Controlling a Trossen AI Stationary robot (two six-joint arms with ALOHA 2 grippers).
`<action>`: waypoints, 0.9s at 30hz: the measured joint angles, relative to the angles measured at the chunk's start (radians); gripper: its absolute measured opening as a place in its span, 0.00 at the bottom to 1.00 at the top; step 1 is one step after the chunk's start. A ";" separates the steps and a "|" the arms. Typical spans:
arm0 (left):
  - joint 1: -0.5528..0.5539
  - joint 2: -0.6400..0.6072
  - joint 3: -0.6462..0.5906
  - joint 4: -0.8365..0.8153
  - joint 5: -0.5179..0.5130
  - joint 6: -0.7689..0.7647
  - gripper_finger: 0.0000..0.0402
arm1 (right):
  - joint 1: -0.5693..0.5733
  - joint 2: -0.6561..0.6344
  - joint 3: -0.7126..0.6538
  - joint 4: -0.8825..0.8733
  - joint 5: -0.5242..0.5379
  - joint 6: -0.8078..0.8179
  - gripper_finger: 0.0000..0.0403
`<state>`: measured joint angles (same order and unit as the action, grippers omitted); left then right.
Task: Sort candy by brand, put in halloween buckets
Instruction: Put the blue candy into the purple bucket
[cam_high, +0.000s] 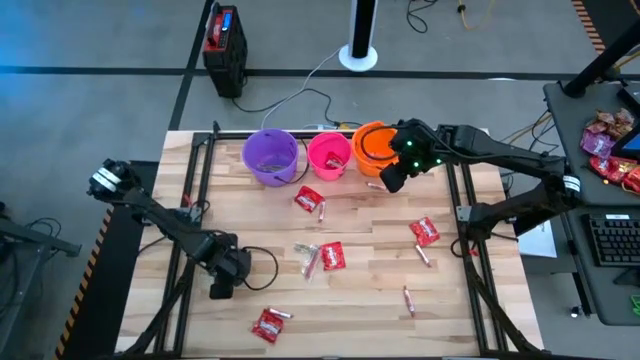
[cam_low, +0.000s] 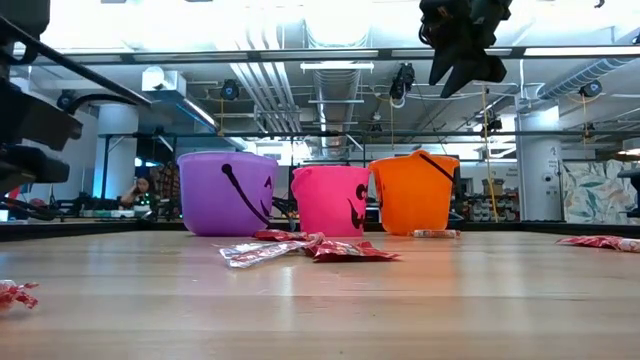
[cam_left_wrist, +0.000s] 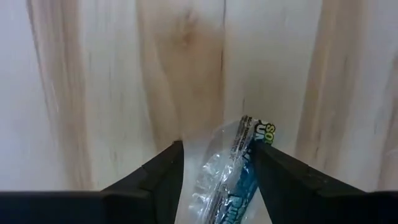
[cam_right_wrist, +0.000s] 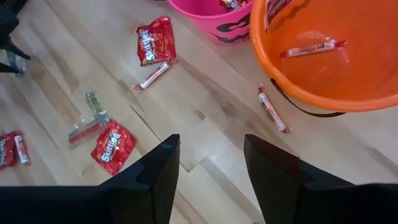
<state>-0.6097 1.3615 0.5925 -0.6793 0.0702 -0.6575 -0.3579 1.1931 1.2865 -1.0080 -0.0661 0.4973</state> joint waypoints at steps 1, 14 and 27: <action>-0.002 0.008 -0.002 0.016 0.003 0.000 0.42 | 0.003 0.000 0.000 0.000 0.002 0.000 0.43; -0.011 -0.079 0.097 -0.072 0.020 -0.042 0.29 | 0.014 0.000 0.000 -0.004 0.015 0.007 0.43; -0.140 -0.014 0.068 -0.075 -0.009 -0.220 0.42 | 0.031 0.000 0.000 -0.008 0.015 -0.012 0.43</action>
<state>-0.7502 1.3479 0.6600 -0.7544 0.0608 -0.8776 -0.3268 1.1927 1.2865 -1.0157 -0.0515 0.4856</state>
